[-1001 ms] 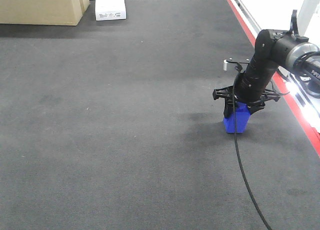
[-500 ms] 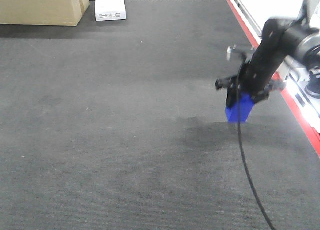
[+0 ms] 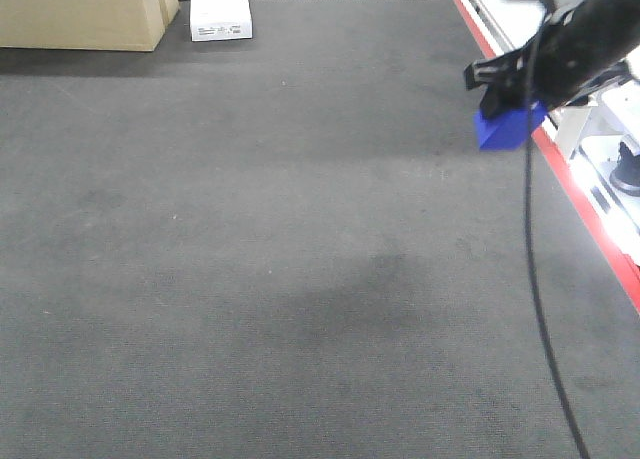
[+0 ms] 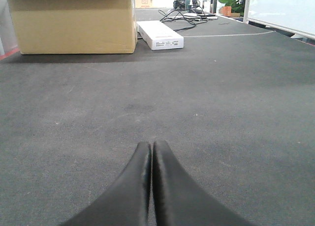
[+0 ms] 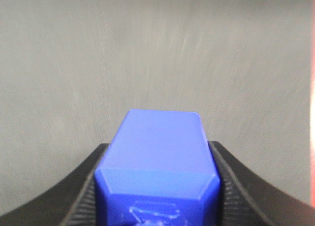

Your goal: Pour parts from conveyor to right shelf

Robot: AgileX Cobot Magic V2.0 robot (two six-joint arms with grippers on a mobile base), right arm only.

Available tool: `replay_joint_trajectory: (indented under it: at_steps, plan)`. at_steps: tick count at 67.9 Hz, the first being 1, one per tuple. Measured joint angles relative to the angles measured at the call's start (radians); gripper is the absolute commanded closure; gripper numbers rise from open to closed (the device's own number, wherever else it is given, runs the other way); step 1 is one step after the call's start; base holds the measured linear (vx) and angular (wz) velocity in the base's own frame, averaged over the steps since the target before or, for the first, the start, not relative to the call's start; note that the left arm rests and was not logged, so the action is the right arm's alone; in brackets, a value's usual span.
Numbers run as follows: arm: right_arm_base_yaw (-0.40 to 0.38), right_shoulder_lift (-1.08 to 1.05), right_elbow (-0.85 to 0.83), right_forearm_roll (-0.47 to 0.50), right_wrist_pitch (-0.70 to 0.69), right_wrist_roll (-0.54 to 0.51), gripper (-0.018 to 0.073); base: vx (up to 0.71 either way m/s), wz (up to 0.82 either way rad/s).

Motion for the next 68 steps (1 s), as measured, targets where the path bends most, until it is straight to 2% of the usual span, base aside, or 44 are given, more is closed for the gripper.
replay_joint_trajectory:
  at_steps: [20, 37, 52, 68]
  plan:
    - [0.0, -0.355, 0.469, 0.0, -0.341, -0.013, 0.0565, 0.0, 0.0]
    - [0.0, -0.717, 0.848, 0.0, -0.551, -0.106, 0.0565, 0.0, 0.0]
    - [0.0, -0.998, 1.109, 0.0, -0.618, -0.118, 0.0565, 0.0, 0.0]
    - [0.0, -1.307, 1.315, 0.0, -0.633, -0.118, 0.0565, 0.0, 0.0]
